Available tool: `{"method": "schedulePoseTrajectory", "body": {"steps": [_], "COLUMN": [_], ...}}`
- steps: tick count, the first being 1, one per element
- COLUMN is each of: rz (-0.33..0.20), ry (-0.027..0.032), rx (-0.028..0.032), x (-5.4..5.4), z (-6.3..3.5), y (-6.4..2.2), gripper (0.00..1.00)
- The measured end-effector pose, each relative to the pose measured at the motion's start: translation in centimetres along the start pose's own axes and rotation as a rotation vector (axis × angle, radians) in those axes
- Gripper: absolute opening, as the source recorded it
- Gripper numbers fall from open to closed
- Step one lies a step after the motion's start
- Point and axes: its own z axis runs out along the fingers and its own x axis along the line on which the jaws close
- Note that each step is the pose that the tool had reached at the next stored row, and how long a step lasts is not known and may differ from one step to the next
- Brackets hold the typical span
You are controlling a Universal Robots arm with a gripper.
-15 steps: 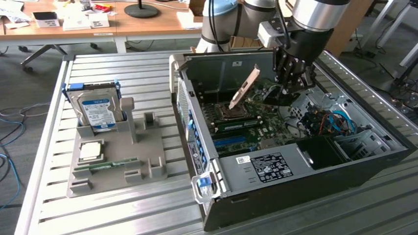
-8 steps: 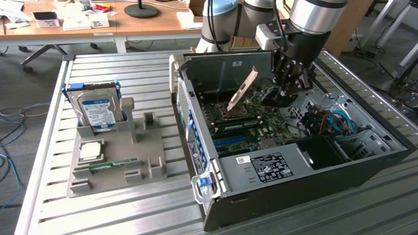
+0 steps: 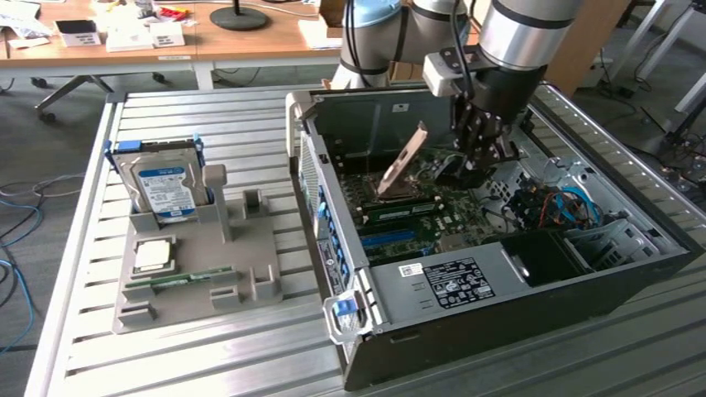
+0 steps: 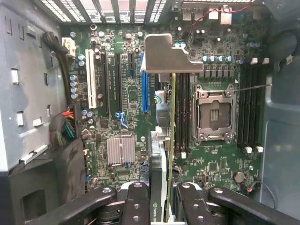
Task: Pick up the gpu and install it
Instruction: 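Insert the gpu into the slot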
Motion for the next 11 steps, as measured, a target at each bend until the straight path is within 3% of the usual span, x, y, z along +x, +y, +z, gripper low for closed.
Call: {"method": "schedulePoseTrajectory", "body": {"steps": [7,11], "rz": [0.0,0.0], "ry": [0.0,-0.0014], "rx": [0.0,0.0001], "x": [0.02,0.06], "z": [0.16,0.32], "y": [0.05,0.73], "gripper": [0.27,0.27]}}
